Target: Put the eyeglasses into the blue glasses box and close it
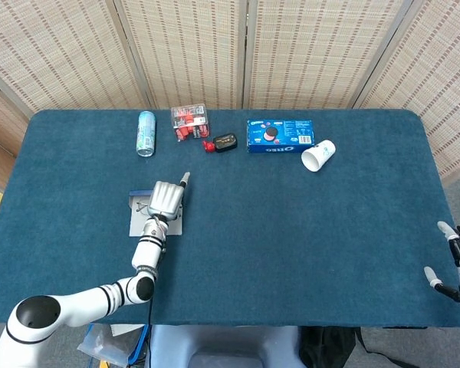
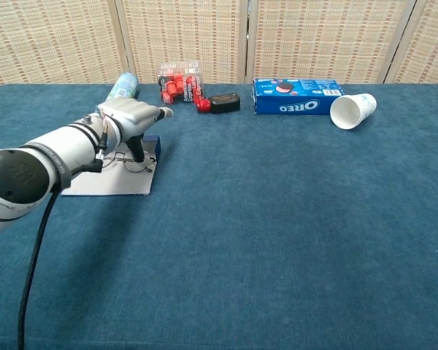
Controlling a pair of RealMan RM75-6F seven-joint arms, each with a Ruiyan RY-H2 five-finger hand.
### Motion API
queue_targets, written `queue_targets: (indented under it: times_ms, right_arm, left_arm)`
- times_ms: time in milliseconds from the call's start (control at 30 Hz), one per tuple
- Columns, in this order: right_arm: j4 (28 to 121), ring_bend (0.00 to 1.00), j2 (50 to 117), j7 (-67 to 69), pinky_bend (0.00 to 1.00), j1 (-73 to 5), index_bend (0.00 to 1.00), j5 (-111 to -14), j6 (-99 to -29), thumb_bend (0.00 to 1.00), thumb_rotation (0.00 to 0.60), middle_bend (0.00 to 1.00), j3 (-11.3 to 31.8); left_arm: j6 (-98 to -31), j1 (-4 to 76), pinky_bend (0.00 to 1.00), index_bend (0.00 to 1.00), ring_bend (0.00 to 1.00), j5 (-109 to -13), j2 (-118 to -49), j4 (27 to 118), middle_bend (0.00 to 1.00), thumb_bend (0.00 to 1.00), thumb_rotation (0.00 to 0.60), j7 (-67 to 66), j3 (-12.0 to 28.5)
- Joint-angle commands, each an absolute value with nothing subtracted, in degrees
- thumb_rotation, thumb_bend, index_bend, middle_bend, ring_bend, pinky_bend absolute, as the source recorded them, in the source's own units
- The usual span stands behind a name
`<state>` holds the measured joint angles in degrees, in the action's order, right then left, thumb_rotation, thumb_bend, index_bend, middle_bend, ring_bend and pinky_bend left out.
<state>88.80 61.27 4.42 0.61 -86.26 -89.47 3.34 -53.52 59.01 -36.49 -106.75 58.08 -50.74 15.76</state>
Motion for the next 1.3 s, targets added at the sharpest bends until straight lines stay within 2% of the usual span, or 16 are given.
queue_targets:
  times_ms: [33, 300, 600, 967, 1300]
  right_arm:
    - [88.9, 0.10, 61.2, 4.3, 0.15, 0.7, 0.07, -86.2, -89.5, 0.28, 0.600, 0.19, 3.4]
    - [89.2, 0.10, 61.2, 4.0, 0.15, 0.7, 0.07, -86.2, -89.5, 0.28, 0.600, 0.19, 3.4]
    - [89.1, 0.10, 61.3, 4.0, 0.15, 0.3, 0.07, -86.5, -89.1, 0.28, 0.600, 0.19, 3.5]
    - [89.6, 0.10, 61.3, 3.5, 0.15, 0.5, 0.07, -86.8, -89.4, 0.28, 0.600, 0.19, 3.4]
    - [90.0, 0.10, 61.1, 3.3, 0.15, 1.0, 0.07, -86.5, -89.8, 0.28, 0.600, 0.19, 3.3]
  left_arm:
    - [-53.1, 59.2, 1.00, 0.00, 1.00, -35.8, -106.9, 57.0, 1.00, 0.25, 0.600, -51.1, 16.0]
    - [-53.3, 58.1, 1.00, 0.00, 1.00, -36.3, -105.4, 58.5, 1.00, 0.25, 0.600, -48.5, 16.7]
    - [-55.5, 54.8, 1.00, 0.00, 1.00, -39.2, -101.0, 64.5, 1.00, 0.25, 0.600, -47.3, 13.9]
    - [-54.0, 54.6, 1.00, 0.00, 1.00, -38.6, -101.7, 60.3, 1.00, 0.25, 0.600, -48.2, 12.7]
    - [-53.5, 55.5, 1.00, 0.00, 1.00, -39.2, -103.3, 56.1, 1.00, 0.25, 0.600, -47.5, 13.9]
